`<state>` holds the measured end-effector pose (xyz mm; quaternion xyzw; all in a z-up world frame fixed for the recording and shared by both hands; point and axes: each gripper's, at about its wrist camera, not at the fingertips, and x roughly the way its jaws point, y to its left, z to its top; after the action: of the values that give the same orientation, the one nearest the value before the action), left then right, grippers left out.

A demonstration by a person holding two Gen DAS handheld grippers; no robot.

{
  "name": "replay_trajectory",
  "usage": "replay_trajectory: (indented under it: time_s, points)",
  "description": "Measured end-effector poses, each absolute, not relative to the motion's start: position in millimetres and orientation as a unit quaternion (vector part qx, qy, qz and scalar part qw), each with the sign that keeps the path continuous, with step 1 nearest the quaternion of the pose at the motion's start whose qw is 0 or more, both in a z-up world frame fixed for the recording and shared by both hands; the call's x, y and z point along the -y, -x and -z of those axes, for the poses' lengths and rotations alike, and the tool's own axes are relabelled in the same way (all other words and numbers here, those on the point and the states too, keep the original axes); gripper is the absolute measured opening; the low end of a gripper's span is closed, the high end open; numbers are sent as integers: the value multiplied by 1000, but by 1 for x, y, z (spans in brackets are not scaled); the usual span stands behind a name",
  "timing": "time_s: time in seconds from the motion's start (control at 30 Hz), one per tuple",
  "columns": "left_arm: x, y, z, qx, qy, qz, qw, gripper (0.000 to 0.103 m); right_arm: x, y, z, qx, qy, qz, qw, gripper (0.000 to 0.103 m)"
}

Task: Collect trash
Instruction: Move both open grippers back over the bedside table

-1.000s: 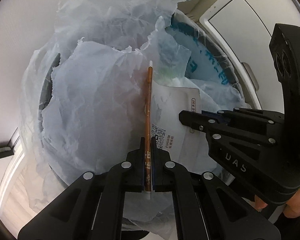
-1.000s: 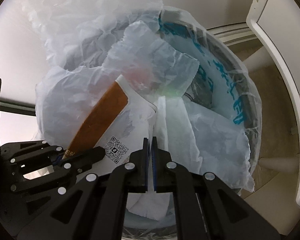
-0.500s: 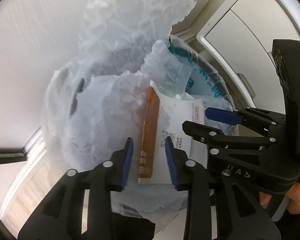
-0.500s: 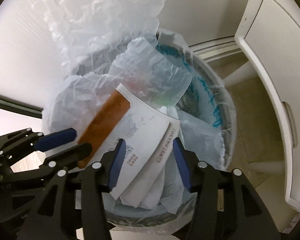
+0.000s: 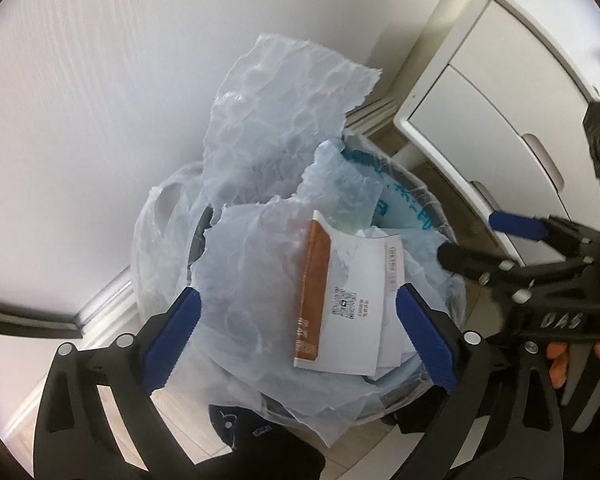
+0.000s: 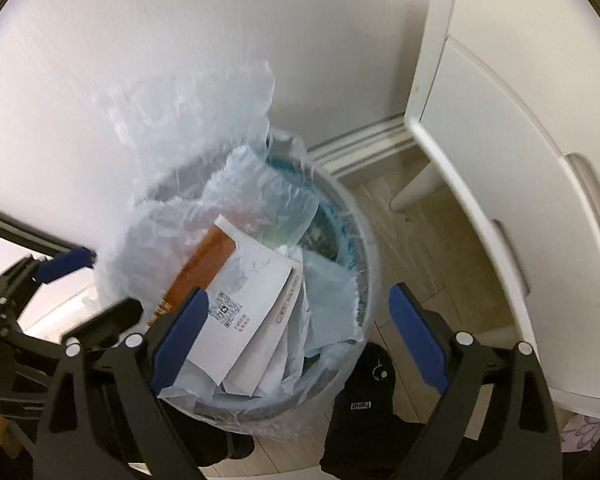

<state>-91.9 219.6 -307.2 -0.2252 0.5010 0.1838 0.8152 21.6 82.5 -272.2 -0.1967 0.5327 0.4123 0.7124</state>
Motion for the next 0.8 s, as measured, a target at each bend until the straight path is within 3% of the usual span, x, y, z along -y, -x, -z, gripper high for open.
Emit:
replay_trajectory:
  time_s: [0.23, 0.8]
  points:
    - [-198, 98, 274, -474, 213, -172, 837, 97, -63, -37, 211, -497, 168, -416, 743, 89]
    - [-164, 105, 133, -361, 186, -159, 900, 97, 26, -46, 82, -408, 79, -433, 800, 89]
